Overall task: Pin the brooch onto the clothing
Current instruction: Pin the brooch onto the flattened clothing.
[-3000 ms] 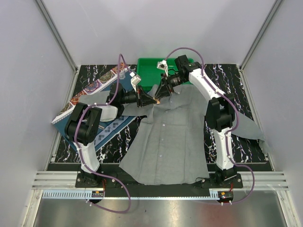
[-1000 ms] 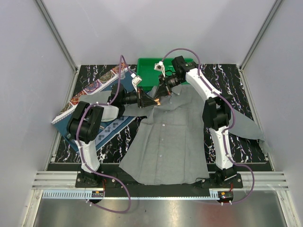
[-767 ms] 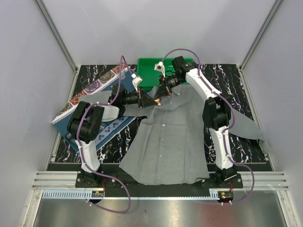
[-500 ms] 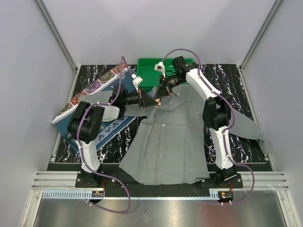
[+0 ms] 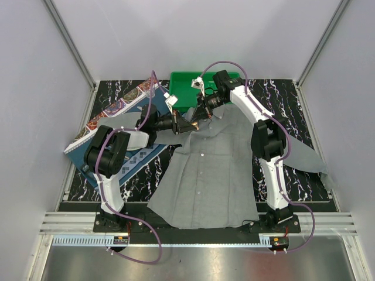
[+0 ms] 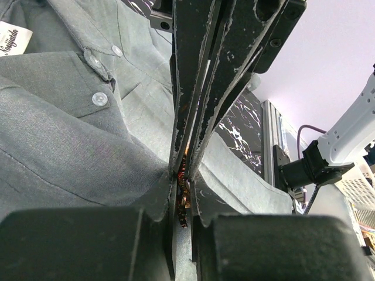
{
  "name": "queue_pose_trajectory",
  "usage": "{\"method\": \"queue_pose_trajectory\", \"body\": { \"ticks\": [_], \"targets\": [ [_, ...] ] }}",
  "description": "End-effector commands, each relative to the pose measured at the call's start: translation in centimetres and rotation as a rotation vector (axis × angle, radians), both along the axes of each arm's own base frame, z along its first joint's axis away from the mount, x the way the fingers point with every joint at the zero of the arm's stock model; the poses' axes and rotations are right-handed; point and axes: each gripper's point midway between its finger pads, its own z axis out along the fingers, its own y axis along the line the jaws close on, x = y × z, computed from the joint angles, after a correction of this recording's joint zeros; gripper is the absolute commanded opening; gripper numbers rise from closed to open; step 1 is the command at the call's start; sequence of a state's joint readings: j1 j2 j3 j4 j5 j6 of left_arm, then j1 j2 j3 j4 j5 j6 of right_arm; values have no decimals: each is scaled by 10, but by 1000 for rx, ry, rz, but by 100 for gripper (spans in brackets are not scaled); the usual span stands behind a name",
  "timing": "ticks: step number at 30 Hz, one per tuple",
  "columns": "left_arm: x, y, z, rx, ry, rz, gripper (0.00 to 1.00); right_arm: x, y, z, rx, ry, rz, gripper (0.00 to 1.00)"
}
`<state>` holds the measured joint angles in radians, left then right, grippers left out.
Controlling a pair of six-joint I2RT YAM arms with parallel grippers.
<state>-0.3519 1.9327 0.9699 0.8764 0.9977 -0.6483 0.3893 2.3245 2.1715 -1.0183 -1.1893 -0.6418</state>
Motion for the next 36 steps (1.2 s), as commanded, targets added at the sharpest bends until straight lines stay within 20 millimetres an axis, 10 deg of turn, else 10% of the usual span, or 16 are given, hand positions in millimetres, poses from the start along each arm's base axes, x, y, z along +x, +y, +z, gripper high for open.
{"method": "queue_pose_trajectory", "body": {
  "ticks": [1,7,8,10,20,30,36],
  "targets": [
    [12,-6,16,-25,-87,27,7,-22,12,37,87,12,55,0],
    [9,-5,22,-47,-106,18,0,-20,12,37,81,1,54,1],
    [7,-3,20,-49,-94,20,0,-17,11,38,74,4,42,23],
    [6,0,27,-75,-129,23,0,-10,7,41,72,21,15,36],
    [6,10,37,-124,-159,20,0,-9,-13,41,66,133,-26,63],
    [11,19,38,-142,-136,37,0,-6,-18,22,46,129,-43,51],
    [3,18,36,-146,-132,4,0,-1,-19,11,44,95,-49,17]
  ]
}}
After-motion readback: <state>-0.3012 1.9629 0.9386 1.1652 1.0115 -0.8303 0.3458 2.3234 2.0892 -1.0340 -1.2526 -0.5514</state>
